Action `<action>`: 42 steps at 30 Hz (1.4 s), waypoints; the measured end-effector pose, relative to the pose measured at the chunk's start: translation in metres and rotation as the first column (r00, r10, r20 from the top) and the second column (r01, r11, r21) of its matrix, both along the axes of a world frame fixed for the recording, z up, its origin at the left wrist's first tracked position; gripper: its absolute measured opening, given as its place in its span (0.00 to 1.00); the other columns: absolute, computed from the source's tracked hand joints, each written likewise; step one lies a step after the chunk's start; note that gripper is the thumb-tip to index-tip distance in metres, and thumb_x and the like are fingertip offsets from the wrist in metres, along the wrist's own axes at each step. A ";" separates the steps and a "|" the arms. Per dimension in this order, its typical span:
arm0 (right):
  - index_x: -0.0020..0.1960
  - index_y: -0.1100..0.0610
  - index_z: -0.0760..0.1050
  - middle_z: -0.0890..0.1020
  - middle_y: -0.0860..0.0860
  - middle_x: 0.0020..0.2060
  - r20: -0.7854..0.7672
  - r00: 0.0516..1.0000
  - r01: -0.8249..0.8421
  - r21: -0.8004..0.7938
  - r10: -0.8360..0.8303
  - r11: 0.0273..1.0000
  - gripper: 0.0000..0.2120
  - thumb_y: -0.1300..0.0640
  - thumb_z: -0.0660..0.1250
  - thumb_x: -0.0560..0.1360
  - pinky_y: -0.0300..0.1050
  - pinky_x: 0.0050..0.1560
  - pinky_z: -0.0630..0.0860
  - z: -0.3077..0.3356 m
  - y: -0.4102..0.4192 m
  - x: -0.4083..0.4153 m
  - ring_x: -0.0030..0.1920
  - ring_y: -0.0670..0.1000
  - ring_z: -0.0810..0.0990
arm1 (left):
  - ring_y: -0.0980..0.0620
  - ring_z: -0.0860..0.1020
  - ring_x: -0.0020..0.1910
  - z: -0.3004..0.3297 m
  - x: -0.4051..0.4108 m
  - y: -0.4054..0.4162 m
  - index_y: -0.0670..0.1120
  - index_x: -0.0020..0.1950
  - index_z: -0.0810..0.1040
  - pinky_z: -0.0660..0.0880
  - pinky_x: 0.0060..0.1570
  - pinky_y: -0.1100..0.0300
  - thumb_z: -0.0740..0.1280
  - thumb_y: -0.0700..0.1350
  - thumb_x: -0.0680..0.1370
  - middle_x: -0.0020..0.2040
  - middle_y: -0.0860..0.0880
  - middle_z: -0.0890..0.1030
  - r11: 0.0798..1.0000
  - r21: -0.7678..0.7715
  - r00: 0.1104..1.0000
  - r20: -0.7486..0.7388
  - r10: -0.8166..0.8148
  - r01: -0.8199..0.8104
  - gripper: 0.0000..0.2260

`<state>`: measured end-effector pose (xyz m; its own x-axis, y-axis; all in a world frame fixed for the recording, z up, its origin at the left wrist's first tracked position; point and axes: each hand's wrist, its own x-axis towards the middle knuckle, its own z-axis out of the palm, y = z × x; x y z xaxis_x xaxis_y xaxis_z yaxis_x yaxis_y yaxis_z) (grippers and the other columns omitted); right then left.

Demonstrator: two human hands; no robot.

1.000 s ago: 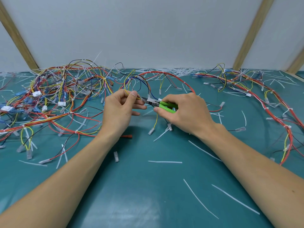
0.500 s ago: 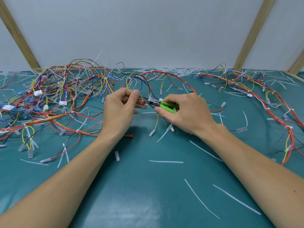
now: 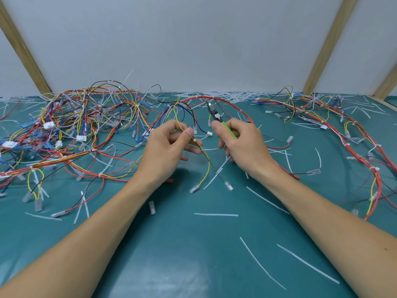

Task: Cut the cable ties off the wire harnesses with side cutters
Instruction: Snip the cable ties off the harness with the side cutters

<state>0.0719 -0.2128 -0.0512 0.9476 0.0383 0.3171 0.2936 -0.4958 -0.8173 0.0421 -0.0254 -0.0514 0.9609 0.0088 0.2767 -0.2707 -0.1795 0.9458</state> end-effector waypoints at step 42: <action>0.39 0.53 0.69 0.78 0.53 0.37 -0.067 0.985 0.102 -0.514 -0.158 0.851 0.21 0.38 0.57 0.81 0.52 0.41 0.67 -0.002 0.001 -0.004 0.45 0.62 0.77 | 0.60 0.70 0.28 0.000 0.006 0.010 0.50 0.45 0.83 0.67 0.34 0.64 0.66 0.55 0.81 0.37 0.53 0.84 0.933 0.341 0.993 0.000 0.119 -0.112 0.11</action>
